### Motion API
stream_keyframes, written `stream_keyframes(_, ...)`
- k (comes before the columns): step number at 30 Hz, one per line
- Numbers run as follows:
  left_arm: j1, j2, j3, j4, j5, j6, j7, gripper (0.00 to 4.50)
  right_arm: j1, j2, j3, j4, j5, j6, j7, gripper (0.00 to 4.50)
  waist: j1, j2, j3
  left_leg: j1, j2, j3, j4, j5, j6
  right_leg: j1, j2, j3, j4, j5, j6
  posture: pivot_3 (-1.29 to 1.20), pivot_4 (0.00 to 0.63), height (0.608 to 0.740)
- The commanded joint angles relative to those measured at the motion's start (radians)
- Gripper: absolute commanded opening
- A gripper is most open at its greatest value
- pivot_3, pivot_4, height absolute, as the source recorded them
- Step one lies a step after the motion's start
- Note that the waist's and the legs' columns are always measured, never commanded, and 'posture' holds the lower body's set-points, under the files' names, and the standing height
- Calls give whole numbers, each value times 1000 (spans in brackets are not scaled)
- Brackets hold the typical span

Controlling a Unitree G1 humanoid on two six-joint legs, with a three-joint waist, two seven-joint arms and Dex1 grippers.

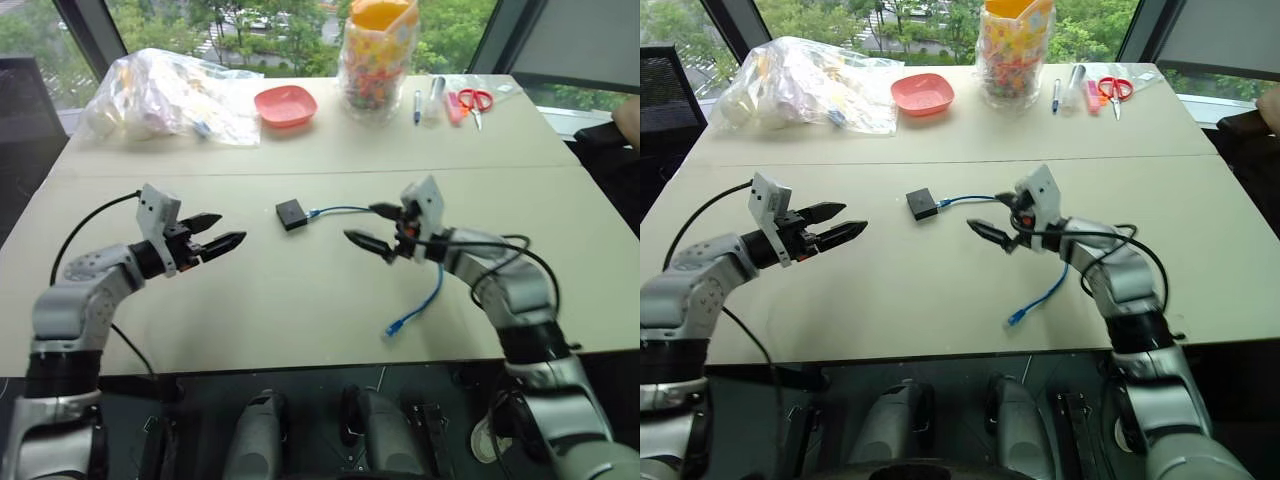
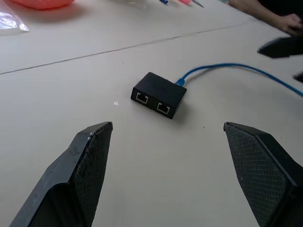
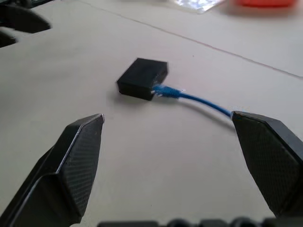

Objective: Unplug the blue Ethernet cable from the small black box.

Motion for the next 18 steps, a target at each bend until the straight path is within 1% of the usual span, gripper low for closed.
stream_keyframes(1,-41,87,-27,10,-7,20,-154,3910,-206,60,37,357,-124,-255,48,4500,-12,0,0,0,0,0,0,0,0,0,0,0,0,0,0,0,150,740)
stream_keyframes(3,-47,106,-19,8,-15,31,-173,3910,-329,108,56,608,-184,-356,73,4500,-15,0,0,1,0,0,-1,0,0,0,0,0,1,0,0,0,150,740)
stream_keyframes(6,-26,79,21,-24,-24,38,-111,3910,-449,173,56,880,-246,-421,89,4500,-15,0,0,0,-1,1,-5,0,0,-1,0,1,2,2,4,0,150,740)
stream_keyframes(9,39,45,55,-99,-42,59,-52,3910,-504,221,34,1015,-281,-405,85,4500,-12,0,0,-2,-1,3,-5,-1,1,-3,0,1,4,2,3,0,150,740)
stream_keyframes(12,135,0,88,-207,-56,80,32,3910,-518,264,21,1080,-323,-322,48,4500,-15,0,0,-2,0,4,-5,-1,0,-3,-3,3,4,2,4,0,150,740)
stream_keyframes(13,162,-7,101,-239,-62,87,52,3910,-515,269,26,1088,-344,-307,55,4500,-16,-1,-1,-1,-1,5,-5,-1,1,-3,-3,4,4,2,5,0,150,740)
stream_keyframes(16,250,-17,169,-340,-99,122,109,3963,-513,281,22,1097,-386,-281,72,3623,-16,0,-1,1,0,3,-3,-1,0,-1,-3,4,3,1,5,0,150,740)
stream_keyframes(17,274,-18,195,-362,-110,132,129,3963,-517,286,19,1097,-394,-277,91,3186,-16,0,-1,3,0,2,-3,0,-1,0,-3,4,4,0,4,0,150,740)
stream_keyframes(18,292,-19,217,-377,-119,141,147,3963,-520,292,18,1097,-405,-277,113,2629,-15,0,-1,5,1,1,-3,0,-1,2,-2,4,3,-1,2,0,150,740)
